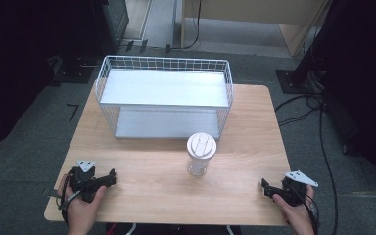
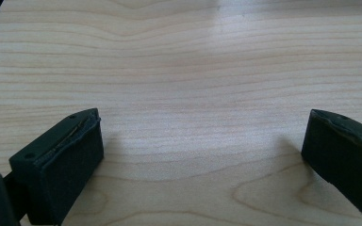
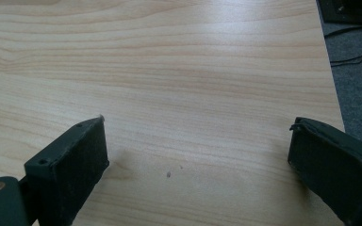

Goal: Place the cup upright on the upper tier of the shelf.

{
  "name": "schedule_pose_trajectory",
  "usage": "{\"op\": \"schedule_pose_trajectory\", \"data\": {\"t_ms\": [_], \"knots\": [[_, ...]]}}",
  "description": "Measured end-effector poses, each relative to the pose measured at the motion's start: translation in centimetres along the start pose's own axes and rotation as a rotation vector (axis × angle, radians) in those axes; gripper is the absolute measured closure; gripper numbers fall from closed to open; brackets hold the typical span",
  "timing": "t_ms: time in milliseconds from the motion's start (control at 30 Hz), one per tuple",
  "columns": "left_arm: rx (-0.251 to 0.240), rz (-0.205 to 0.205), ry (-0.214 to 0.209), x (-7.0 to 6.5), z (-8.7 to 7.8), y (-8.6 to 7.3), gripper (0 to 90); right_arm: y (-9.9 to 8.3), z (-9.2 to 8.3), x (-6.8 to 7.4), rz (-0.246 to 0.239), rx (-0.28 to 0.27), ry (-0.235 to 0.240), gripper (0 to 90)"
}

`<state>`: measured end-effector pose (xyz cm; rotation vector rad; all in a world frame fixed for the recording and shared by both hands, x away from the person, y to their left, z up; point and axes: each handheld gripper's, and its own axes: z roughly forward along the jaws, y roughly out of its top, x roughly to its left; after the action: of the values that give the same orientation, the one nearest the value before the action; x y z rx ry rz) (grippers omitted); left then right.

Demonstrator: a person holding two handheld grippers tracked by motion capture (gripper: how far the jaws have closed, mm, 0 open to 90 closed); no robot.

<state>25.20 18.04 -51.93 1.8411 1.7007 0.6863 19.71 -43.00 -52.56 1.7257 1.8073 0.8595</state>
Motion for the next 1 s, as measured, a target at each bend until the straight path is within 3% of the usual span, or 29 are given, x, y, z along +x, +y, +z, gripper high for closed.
{"op": "schedule_pose_trajectory", "data": {"t_ms": [200,400,767,1000], "knots": [[0.001,0.000,0.000,0.0,0.0,0.0,0.0,0.1,0.1,0.7,-0.026,-0.010,-0.012,5.7],[0.001,0.001,0.000,0.0,0.0,0.0,0.0,0.3,0.4,1.8,-0.024,-0.022,0.021,5.7],[0.001,0.001,0.000,0.0,0.0,0.0,0.0,0.6,0.7,3.7,-0.069,-0.021,0.041,5.9],[0.001,0.000,0.000,0.0,0.0,0.0,0.0,0.9,1.0,5.2,-0.098,-0.020,0.083,6.0]]}}
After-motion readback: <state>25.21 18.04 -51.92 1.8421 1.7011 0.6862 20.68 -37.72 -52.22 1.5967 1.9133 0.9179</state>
